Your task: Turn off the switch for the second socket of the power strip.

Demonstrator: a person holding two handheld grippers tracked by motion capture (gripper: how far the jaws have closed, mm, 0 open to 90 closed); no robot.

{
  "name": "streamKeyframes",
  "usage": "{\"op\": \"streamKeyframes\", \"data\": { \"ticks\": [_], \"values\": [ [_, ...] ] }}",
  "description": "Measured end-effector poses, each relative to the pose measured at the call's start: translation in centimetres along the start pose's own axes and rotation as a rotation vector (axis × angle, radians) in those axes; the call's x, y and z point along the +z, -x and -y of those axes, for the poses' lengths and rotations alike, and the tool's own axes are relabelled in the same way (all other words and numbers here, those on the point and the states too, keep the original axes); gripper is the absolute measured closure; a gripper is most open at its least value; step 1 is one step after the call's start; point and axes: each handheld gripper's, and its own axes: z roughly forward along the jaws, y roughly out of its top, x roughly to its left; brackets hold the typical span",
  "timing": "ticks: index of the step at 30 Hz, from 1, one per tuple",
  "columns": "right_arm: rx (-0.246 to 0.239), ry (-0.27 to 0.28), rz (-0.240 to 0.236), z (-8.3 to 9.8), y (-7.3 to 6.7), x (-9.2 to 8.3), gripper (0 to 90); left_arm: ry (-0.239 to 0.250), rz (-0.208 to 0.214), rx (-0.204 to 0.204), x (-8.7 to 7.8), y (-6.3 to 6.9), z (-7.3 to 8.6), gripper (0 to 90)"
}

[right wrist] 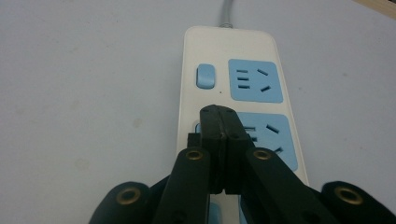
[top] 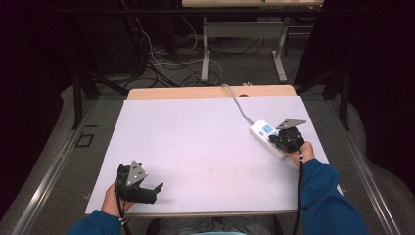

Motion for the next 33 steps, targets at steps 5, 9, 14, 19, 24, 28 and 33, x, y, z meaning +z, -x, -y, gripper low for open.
{"op": "streamKeyframes", "data": {
  "ticks": [5,9,14,19,24,28,33],
  "values": [
    [-0.011,-0.008,0.027,-0.1,-0.4,0.0,90.0,-0.005,0.003,0.009,0.0,0.0,-0.1,0.5],
    [-0.054,-0.017,0.059,-0.2,-0.9,0.1,90.0,-0.004,-0.001,0.017,0.1,0.0,-0.2,0.5],
    [-0.089,-0.027,0.078,-0.4,-1.3,0.4,90.0,0.000,0.008,0.010,0.2,0.1,-0.2,0.5],
    [-0.065,-0.024,0.063,-0.4,-1.1,0.3,90.0,-0.004,0.002,0.018,0.0,0.0,-0.2,0.5],
    [-0.045,-0.019,0.054,-0.3,-1.0,0.3,90.0,-0.005,0.000,0.020,0.0,0.0,-0.2,0.4],
    [-0.035,-0.013,0.048,-0.3,-0.9,0.3,90.0,-0.005,0.000,0.018,0.0,0.0,-0.2,0.4],
    [-0.021,-0.013,0.037,-0.3,-0.7,0.3,90.0,-0.005,0.002,0.017,0.0,0.0,-0.2,0.5]
  ]
}}
